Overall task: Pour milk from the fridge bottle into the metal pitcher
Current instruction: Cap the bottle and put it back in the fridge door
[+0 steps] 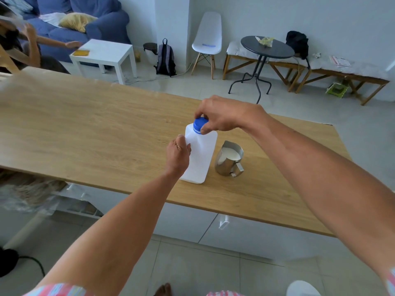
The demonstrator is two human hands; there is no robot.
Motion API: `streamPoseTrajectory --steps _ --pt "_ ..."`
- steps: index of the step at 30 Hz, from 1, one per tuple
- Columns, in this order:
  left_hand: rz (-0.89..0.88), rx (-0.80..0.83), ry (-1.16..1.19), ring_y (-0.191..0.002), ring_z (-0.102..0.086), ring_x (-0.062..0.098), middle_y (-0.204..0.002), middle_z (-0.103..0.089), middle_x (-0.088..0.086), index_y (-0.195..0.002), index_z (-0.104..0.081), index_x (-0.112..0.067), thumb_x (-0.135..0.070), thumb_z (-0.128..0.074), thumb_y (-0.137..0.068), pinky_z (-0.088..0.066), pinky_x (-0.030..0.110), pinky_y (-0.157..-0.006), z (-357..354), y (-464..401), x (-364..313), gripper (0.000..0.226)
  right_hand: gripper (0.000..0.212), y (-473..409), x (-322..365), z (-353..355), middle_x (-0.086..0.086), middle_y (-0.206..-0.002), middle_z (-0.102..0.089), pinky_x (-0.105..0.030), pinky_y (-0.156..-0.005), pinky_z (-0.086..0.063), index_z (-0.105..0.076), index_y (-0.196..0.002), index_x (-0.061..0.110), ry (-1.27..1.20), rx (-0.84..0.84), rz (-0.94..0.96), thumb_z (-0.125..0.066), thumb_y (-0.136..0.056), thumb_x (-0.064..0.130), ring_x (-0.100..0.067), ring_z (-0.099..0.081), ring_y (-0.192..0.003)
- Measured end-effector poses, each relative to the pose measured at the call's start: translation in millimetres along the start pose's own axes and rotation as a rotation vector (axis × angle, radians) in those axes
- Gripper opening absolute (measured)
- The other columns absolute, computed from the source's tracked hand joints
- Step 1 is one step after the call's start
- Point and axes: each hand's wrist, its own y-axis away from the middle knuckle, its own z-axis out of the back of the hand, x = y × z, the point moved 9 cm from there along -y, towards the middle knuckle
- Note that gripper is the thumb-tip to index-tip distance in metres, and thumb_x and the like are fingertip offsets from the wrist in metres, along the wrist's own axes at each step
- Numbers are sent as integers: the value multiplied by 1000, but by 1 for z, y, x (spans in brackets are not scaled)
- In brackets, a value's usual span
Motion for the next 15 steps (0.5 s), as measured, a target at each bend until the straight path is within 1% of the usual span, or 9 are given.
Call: streamPoseTrajectory --steps 2,3,5,6,7,9,11,13,15 --pt "-1 -13 -15 -57 -31 18 -52 -41 -8 -54 -35 -27 -9 -36 -98 -29 36 -58 2 0 0 48 26 -1 -1 -3 -5 -87 -68 -44 -73 -59 -71 -97 9 -35 -12 -39 -75 -91 34 -31 -74 -80" --pt "0 -15 -16 -57 -32 17 -52 -42 -8 -57 -35 -23 -8 -36 -99 -29 35 -57 2 -1 1 43 26 -2 1 -4 -6 -88 -68 -42 -71 -57 -72 -97 9 -35 -8 -36 -74 -91 34 -32 -73 -81" --pt "-2 -16 -12 -54 -32 15 -53 -42 -4 -62 -34 -16 -8 -36 -98 -29 34 -56 2 -1 2 37 30 -2 3 -4 -3 -100 -65 -43 -77 -58 -73 -111 16 -11 1 -12 -75 -91 37 -29 -68 -87" --pt "-5 -18 -11 -55 -32 15 -55 -41 0 -63 -34 -16 -10 -36 -97 -29 34 -56 2 1 1 35 32 -1 2 -3 -2 -100 -63 -45 -78 -59 -73 -110 17 1 3 -13 -75 -90 42 -28 -66 -86" --pt "-8 -20 -8 -56 -32 16 -57 -40 3 -63 -33 -16 -12 -36 -96 -30 35 -57 2 1 1 33 34 1 0 -2 -2 -95 -62 -45 -74 -58 -71 -99 16 11 -10 -30 -74 -90 48 -26 -64 -81" --pt "-8 -18 3 -56 -31 17 -59 -37 3 -62 -30 -18 -14 -36 -95 -29 36 -59 0 2 1 33 50 4 -4 1 -1 -80 -52 -40 -63 -45 -53 -75 18 53 -70 -107 -65 -92 63 -25 -54 -71" --pt "-22 -17 -8 -56 -29 17 -56 -37 -2 -59 -29 -24 -16 -36 -94 -28 36 -59 -1 3 0 37 58 7 -3 1 0 -75 -43 -38 -71 -36 -41 -70 20 115 -127 -171 -53 -96 70 -28 -50 -77" --pt "-32 -21 -14 -57 -30 18 -56 -37 -1 -58 -29 -24 -17 -35 -94 -28 36 -58 -1 4 -3 37 60 8 -1 0 -2 -81 -50 -38 -76 -35 -44 -73 19 141 -147 -232 -42 -99 72 -29 -52 -83" --pt "-36 -18 -17 -59 -30 19 -58 -35 1 -57 -28 -26 -18 -36 -93 -28 38 -59 0 3 -2 37 65 9 -7 -1 -4 -81 -57 -39 -77 -39 -47 -72 18 113 -129 -278 -32 -102 74 -29 -56 -81"
